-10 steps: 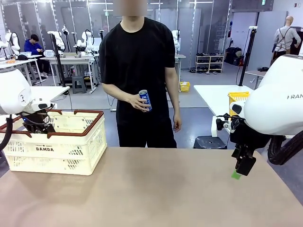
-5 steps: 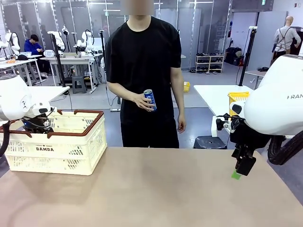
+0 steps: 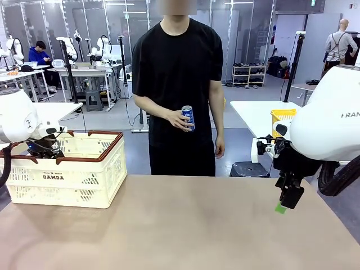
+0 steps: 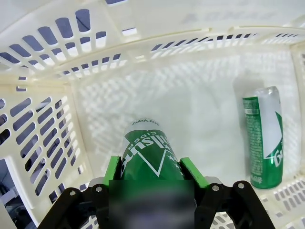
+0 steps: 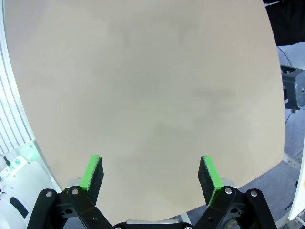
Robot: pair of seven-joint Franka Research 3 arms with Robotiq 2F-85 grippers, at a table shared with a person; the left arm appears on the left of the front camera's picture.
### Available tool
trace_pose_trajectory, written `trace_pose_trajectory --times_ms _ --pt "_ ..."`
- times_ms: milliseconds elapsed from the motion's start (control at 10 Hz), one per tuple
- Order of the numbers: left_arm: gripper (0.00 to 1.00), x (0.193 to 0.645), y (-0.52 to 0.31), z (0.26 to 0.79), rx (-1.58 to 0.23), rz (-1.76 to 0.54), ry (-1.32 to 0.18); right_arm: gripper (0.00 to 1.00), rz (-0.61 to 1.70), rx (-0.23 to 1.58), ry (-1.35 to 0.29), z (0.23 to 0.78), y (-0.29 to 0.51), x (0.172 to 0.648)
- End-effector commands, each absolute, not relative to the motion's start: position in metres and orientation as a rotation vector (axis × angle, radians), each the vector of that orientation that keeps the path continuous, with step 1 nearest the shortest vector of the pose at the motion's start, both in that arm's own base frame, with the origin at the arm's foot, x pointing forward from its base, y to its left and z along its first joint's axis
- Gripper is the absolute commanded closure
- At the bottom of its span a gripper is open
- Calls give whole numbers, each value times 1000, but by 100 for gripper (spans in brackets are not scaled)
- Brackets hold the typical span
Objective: Place the drinks into the Shopping basket.
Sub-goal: Pick up one drink and place it into the Shopping basket.
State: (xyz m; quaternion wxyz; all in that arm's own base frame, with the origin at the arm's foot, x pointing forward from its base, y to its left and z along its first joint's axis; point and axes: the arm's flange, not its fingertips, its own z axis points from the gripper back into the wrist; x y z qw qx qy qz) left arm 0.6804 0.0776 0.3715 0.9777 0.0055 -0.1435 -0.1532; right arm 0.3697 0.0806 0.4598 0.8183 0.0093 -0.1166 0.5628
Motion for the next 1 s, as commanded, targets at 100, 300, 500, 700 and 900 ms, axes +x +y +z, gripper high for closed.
trace_pose_trajectory --times_ms 100,300,500,700,900 --pt "39 697 86 363 -54 -352 -216 0 1197 13 -243 461 81 370" --pt "39 701 86 367 -51 -369 -189 0 1197 13 -243 461 81 370" --pt "33 703 85 368 -54 -379 -159 0 1197 13 -243 461 81 370" --pt "14 702 84 374 -53 -383 -151 0 1197 13 -243 461 81 370" --pt "0 702 84 379 -47 -386 -154 0 1197 13 -243 461 81 370"
